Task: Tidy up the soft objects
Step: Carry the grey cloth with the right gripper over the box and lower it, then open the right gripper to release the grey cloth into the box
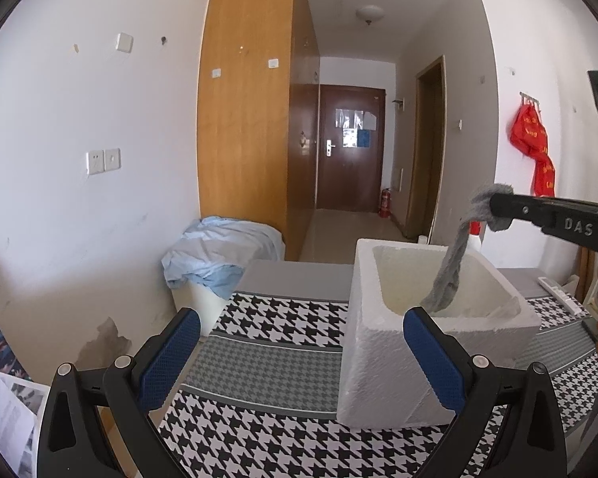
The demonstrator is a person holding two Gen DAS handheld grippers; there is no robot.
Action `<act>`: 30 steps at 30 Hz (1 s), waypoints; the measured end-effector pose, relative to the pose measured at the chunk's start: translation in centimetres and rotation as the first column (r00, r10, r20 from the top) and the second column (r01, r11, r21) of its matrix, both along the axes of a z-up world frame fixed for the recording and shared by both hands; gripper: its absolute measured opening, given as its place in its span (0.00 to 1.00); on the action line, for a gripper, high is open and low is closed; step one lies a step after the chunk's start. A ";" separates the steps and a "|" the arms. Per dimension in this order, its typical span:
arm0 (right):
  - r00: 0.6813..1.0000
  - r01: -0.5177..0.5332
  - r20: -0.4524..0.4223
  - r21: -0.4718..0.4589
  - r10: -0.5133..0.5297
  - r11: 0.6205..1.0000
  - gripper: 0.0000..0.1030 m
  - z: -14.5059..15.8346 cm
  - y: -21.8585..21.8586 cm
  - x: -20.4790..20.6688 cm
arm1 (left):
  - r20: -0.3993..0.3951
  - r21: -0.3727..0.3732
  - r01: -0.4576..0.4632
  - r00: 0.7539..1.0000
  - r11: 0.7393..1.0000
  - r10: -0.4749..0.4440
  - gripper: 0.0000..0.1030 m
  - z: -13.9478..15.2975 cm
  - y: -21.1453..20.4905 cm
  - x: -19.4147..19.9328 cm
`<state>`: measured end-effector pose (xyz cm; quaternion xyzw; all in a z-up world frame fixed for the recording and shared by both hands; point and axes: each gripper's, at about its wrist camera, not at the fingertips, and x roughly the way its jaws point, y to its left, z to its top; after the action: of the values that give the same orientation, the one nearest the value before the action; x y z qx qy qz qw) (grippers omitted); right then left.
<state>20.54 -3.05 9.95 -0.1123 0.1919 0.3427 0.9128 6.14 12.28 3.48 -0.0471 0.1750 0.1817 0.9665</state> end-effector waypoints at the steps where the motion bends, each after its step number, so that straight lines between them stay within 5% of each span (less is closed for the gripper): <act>1: 1.000 0.000 -0.009 -0.005 0.000 1.000 0.10 -0.2 0.3 0.2 | -0.001 -0.001 -0.001 1.000 1.000 0.001 0.99 -0.1 0.1 0.0; 12: 0.996 -0.021 -0.085 -0.037 0.018 0.999 0.13 -1.8 1.7 1.7 | -0.013 -0.017 -0.023 1.000 1.000 0.023 0.99 -0.6 1.0 0.1; 13: 0.995 -0.024 -0.093 -0.042 0.020 0.999 0.16 -1.9 1.8 1.9 | -0.014 -0.018 -0.025 1.000 1.000 0.025 0.99 -0.6 1.0 0.1; 17: 0.994 -0.027 -0.110 -0.058 0.021 0.998 0.62 -2.6 2.3 2.1 | -0.018 -0.022 -0.024 1.000 0.999 0.024 0.99 -0.7 1.1 0.2; 18: 0.994 -0.026 -0.106 -0.059 0.020 0.998 0.66 -2.7 2.4 2.1 | -0.019 -0.019 -0.024 1.000 1.000 0.023 0.99 -0.7 1.1 0.2; 30: 0.996 -0.028 -0.090 -0.036 0.024 0.999 0.70 -2.3 0.9 0.9 | -0.023 -0.016 -0.012 1.000 1.000 0.011 0.99 -0.5 0.5 0.5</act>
<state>21.47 -2.17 7.63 -0.1160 0.2376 0.3558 0.8964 6.59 12.78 3.01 -0.0539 0.1873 0.1863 0.9630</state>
